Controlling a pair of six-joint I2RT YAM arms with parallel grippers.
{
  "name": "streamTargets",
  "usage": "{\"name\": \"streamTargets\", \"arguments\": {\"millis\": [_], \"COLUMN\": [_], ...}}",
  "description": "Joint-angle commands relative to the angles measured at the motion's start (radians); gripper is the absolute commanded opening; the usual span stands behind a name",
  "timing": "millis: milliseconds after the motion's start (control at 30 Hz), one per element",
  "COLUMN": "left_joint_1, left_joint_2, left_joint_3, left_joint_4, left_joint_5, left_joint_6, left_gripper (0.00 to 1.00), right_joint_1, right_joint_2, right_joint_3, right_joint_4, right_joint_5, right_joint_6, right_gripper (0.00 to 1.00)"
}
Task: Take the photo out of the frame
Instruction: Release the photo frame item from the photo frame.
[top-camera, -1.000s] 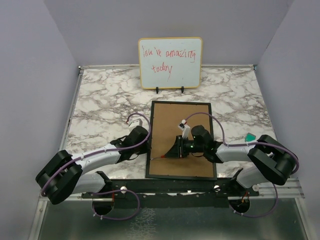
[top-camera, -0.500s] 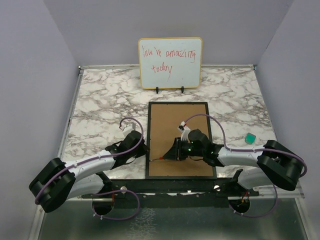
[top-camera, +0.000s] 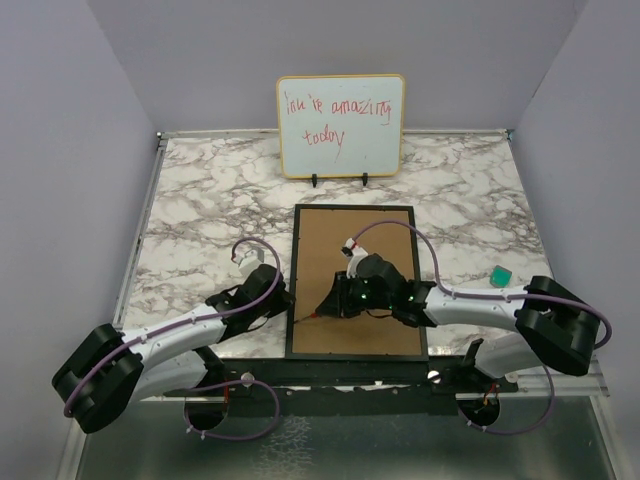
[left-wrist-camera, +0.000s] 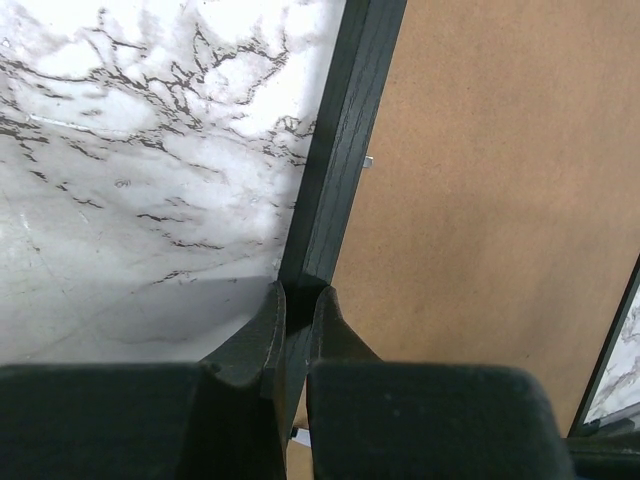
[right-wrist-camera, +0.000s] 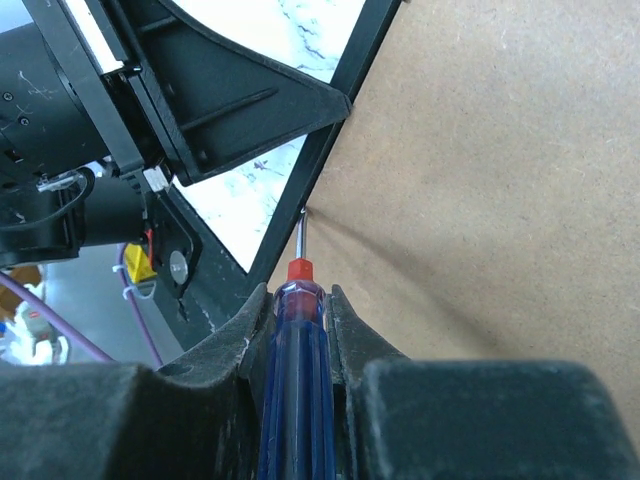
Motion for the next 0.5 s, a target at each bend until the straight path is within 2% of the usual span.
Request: {"name": "streamTargets", "arguments": {"millis": [0, 167, 467], "left_joint_1": [-0.016, -0.022, -0.026], "left_joint_2": [0.034, 0.029, -0.01], "left_joint_3": [-0.059, -0.063, -0.086], "left_joint_4": [-0.175, -0.172, -0.165], "left_joint_5": [0.039, 0.034, 0.033], "left_joint_6": [-0.066, -0.08, -0.112], "left_gripper": [0.0, 0.0, 0.0], "right_joint_1": [0.043, 0.072, 0.139], "right_joint_2": [0.043, 0.054, 0.105], "right_joint_3": [0.075, 0.161, 0.279], "right_joint_4": [-0.132, -0.26, -0.335], "right_joint_5": [0.131, 0.216, 0.3], "right_joint_6": [-0.046, -0.06, -0.057], "right_gripper": [0.01, 0.01, 0.01]}}
